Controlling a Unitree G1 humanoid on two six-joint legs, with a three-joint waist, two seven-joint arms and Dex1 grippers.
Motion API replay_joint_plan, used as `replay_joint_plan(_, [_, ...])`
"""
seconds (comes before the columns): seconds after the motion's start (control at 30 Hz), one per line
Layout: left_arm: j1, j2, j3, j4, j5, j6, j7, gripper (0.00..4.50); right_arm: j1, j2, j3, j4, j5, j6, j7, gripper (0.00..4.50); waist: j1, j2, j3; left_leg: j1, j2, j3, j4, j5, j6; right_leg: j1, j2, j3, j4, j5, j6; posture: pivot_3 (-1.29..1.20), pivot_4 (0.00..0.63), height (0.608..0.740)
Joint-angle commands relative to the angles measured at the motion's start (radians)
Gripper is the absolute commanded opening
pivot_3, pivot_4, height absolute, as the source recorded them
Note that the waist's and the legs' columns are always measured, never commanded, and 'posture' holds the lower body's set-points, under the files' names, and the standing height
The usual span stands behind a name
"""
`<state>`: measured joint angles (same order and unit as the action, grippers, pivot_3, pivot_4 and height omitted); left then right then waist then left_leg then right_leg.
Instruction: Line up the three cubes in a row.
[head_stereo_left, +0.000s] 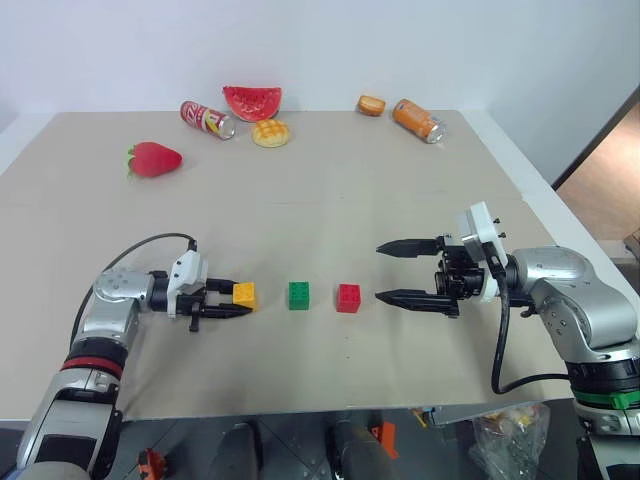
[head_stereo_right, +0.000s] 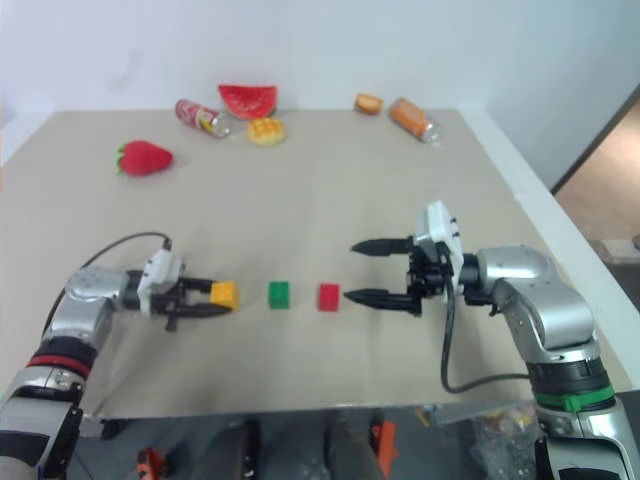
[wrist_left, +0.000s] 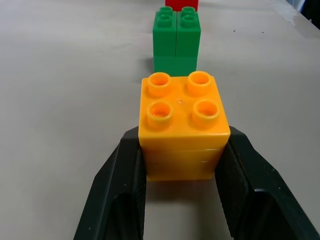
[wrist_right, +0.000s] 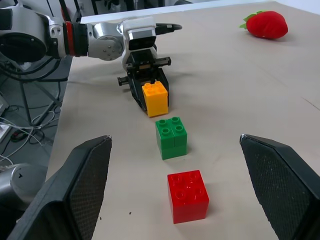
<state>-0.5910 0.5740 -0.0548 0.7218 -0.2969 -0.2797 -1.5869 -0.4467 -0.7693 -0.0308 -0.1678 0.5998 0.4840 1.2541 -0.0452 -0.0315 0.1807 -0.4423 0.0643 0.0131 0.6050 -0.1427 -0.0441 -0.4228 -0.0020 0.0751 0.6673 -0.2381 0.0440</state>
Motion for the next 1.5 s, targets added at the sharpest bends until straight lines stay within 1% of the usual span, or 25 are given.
replay_joint_plan(0.03, [-0.036, 0.001, 0.000, 0.049, 0.015, -0.040, -0.027, 1.32, -0.001, -0.018, -0.033, -0.039, 0.010, -0.007, -0.007, 4.27, 0.000, 0.000, 0.000, 0.000, 0.000, 0.000, 0.000, 0.000, 0.000, 0.000, 0.000, 0.000, 0.000, 0.000, 0.000, 0.00, 0.150, 0.740])
replay_joint_plan(0.17, [-0.053, -0.023, 0.001, 0.082, 0.027, -0.068, -0.026, 1.32, 0.001, -0.018, -0.030, -0.043, 0.010, -0.007, -0.014, 4.27, 0.000, 0.000, 0.000, 0.000, 0.000, 0.000, 0.000, 0.000, 0.000, 0.000, 0.000, 0.000, 0.000, 0.001, 0.000, 0.00, 0.150, 0.740])
replay_joint_plan(0.33, [-0.050, -0.052, -0.008, 0.079, 0.031, -0.086, -0.026, 1.32, 0.002, -0.020, -0.029, -0.042, 0.010, -0.008, -0.016, 4.27, 0.002, 0.000, 0.000, 0.000, 0.000, 0.000, 0.002, 0.000, 0.000, 0.001, 0.000, 0.000, 0.000, 0.001, 0.000, 0.00, 0.150, 0.740])
replay_joint_plan(0.53, [-0.052, -0.066, -0.008, 0.102, 0.053, -0.118, -0.015, 1.32, -0.003, -0.018, -0.027, -0.037, 0.008, -0.011, -0.017, 4.27, 0.006, 0.000, 0.000, 0.000, -0.001, 0.000, 0.002, 0.000, 0.000, 0.002, -0.001, 0.000, 0.000, 0.001, 0.001, 0.00, 0.150, 0.740])
replay_joint_plan(0.6, [-0.056, -0.067, -0.009, 0.119, 0.063, -0.125, -0.008, 2.35, -0.003, -0.017, -0.026, -0.036, 0.006, -0.012, -0.017, 4.27, 0.007, 0.000, 0.000, 0.000, -0.001, 0.000, 0.003, 0.000, 0.000, 0.002, -0.001, 0.000, 0.000, 0.001, 0.001, 0.00, 0.150, 0.740])
replay_joint_plan(0.67, [-0.061, -0.066, -0.008, 0.133, 0.070, -0.126, -0.006, 2.93, -0.004, -0.017, -0.026, -0.036, 0.007, -0.012, -0.017, 4.27, 0.007, 0.000, 0.000, 0.000, -0.001, 0.000, 0.003, 0.000, 0.000, 0.002, -0.001, 0.000, 0.000, 0.001, 0.001, 0.00, 0.150, 0.740])
replay_joint_plan(0.77, [-0.073, -0.067, 0.007, 0.158, 0.083, -0.170, 0.028, 4.02, -0.010, -0.015, -0.026, -0.031, 0.009, -0.011, -0.016, 4.27, 0.007, 0.001, 0.000, 0.001, 0.000, 0.000, 0.004, 0.001, 0.001, 0.003, -0.001, 0.000, 0.000, 0.001, -0.001, 0.00, 0.150, 0.740])
replay_joint_plan(1.03, [-0.079, -0.013, 0.033, 0.202, 0.090, -0.246, 0.052, 4.02, -0.038, 0.001, -0.014, -0.017, 0.008, -0.014, -0.012, 4.27, 0.002, 0.001, 0.000, 0.003, 0.000, 0.000, 0.004, 0.004, 0.007, 0.003, -0.001, 0.000, 0.000, 0.005, -0.004, 0.00, 0.150, 0.740])
replay_joint_plan(1.1, [-0.067, 0.019, 0.052, 0.194, 0.078, -0.249, 0.060, 4.02, -0.045, 0.005, -0.012, -0.012, 0.007, -0.013, -0.011, 4.27, -0.002, 0.001, 0.000, 0.003, 0.000, 0.000, 0.004, 0.005, 0.008, 0.003, -0.001, 0.000, 0.000, 0.006, -0.005, 0.00, 0.150, 0.740])
replay_joint_plan(1.17, [-0.028, 0.097, 0.084, 0.175, 0.056, -0.211, 0.041, 4.02, -0.055, 0.005, -0.009, -0.008, 0.008, -0.013, -0.005, 4.27, -0.009, 0.000, 0.000, 0.004, 0.000, 0.000, 0.004, 0.005, 0.008, 0.002, 0.000, 0.000, 0.001, 0.008, -0.006, 0.00, 0.150, 0.740])
replay_joint_plan(1.23, [0.031, 0.181, 0.117, 0.155, 0.038, -0.172, 0.028, 4.02, -0.065, 0.004, -0.009, 0.002, 0.004, -0.018, 0.001, 4.27, -0.026, 0.000, 0.000, 0.004, 0.002, 0.000, 0.003, 0.005, 0.008, 0.000, 0.001, 0.000, 0.001, 0.010, -0.008, 0.00, 0.150, 0.740])
replay_joint_plan(1.3, [0.089, 0.227, 0.137, 0.120, 0.038, -0.150, 0.062, 4.02, -0.069, 0.005, -0.009, 0.016, -0.007, -0.028, -0.003, 4.27, -0.035, 0.000, 0.000, 0.005, 0.003, 0.001, -0.001, 0.005, 0.008, -0.002, 0.001, 0.000, 0.001, 0.009, -0.010, 0.00, 0.150, 0.740])
replay_joint_plan(1.33, [0.118, 0.242, 0.145, 0.090, 0.037, -0.121, 0.088, 4.02, -0.069, 0.007, -0.009, 0.026, -0.017, -0.037, -0.009, 4.27, -0.035, 0.001, 0.000, 0.006, 0.003, 0.001, -0.003, 0.005, 0.008, -0.002, 0.001, 0.000, 0.001, 0.008, -0.011, 0.00, 0.150, 0.740])
replay_joint_plan(1.4, [0.210, 0.258, 0.176, -0.038, 0.007, -0.001, 0.156, 4.02, -0.064, 0.018, -0.013, 0.060, -0.043, -0.058, -0.037, 4.27, -0.031, 0.002, 0.000, 0.006, 0.003, 0.001, -0.004, 0.005, 0.008, -0.002, 0.001, -0.002, 0.001, 0.005, -0.011, 0.00, 0.150, 0.740])
replay_joint_plan(1.5, [0.338, 0.229, 0.265, -0.280, -0.096, 0.254, 0.343, 4.02, -0.065, 0.085, -0.058, 0.149, -0.065, -0.084, -0.151, 4.27, -0.030, 0.001, -0.001, 0.005, 0.003, 0.001, -0.004, 0.005, 0.007, -0.002, -0.001, -0.002, 0.001, 0.003, -0.010, 0.00, 0.150, 0.740])
